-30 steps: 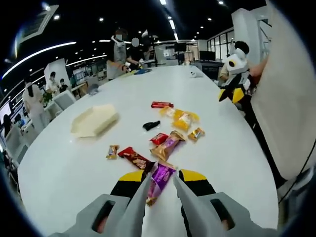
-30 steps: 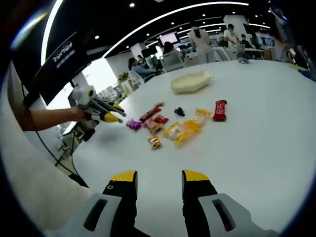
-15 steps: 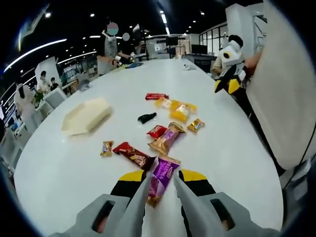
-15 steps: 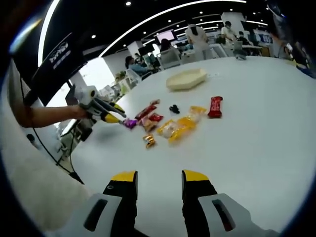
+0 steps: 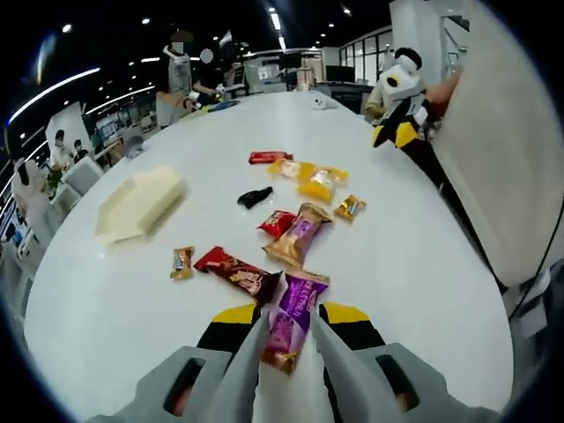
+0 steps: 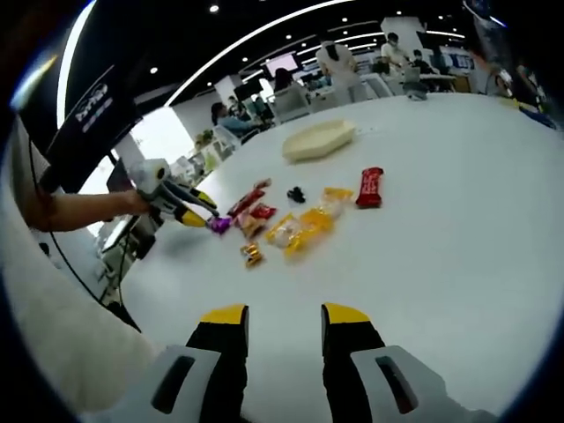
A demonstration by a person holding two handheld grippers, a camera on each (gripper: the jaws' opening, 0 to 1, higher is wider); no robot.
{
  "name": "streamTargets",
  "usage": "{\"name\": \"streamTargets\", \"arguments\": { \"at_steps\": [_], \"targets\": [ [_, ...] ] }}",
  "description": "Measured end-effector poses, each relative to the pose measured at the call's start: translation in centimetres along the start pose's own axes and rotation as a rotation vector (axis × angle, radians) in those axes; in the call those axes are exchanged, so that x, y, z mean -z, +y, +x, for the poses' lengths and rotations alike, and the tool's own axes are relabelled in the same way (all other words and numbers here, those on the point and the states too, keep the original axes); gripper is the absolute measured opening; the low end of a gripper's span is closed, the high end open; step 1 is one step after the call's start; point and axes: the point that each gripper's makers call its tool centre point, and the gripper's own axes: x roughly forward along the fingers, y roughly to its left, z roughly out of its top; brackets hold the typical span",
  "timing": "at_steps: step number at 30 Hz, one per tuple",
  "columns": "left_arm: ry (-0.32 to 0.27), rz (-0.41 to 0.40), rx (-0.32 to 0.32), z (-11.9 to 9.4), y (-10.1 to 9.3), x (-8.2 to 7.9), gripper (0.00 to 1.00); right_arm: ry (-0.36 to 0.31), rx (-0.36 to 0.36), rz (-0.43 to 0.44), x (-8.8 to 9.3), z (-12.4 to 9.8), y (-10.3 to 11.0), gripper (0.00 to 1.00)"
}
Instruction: Place the target food into the container with the food tongs after gripping and lifting it, then release it inside without dropping or visibly crushing the food.
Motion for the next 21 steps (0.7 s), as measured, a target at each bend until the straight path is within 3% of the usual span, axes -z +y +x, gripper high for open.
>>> {"name": "streamTargets", "arguments": {
  "at_steps": [6,18,20,21],
  "targets": [
    [0.034,0.013,0.035,0.7,-0.5,0.7,0.25,0.01,0.004,0.001,0.2,-0.2,-0.2,0.32],
    [0.034,-0.138,-0.005,0.6,-0.4,0.9,0.21,0.026,-0.021,-0.001,-0.3,1.6,-0.4,0.31],
    [0.027,-0.211,0.007,0.7,-0.7,0.8,0.2,0.026,-0.023,0.003,-0.3,1.8,-0.4,0.31],
    [0.03,-0.187,-0.012,0.7,-0.4,0.9,0.2,0.026,-0.025,0.003,-0.3,1.9,-0.4,0.31]
  ]
}}
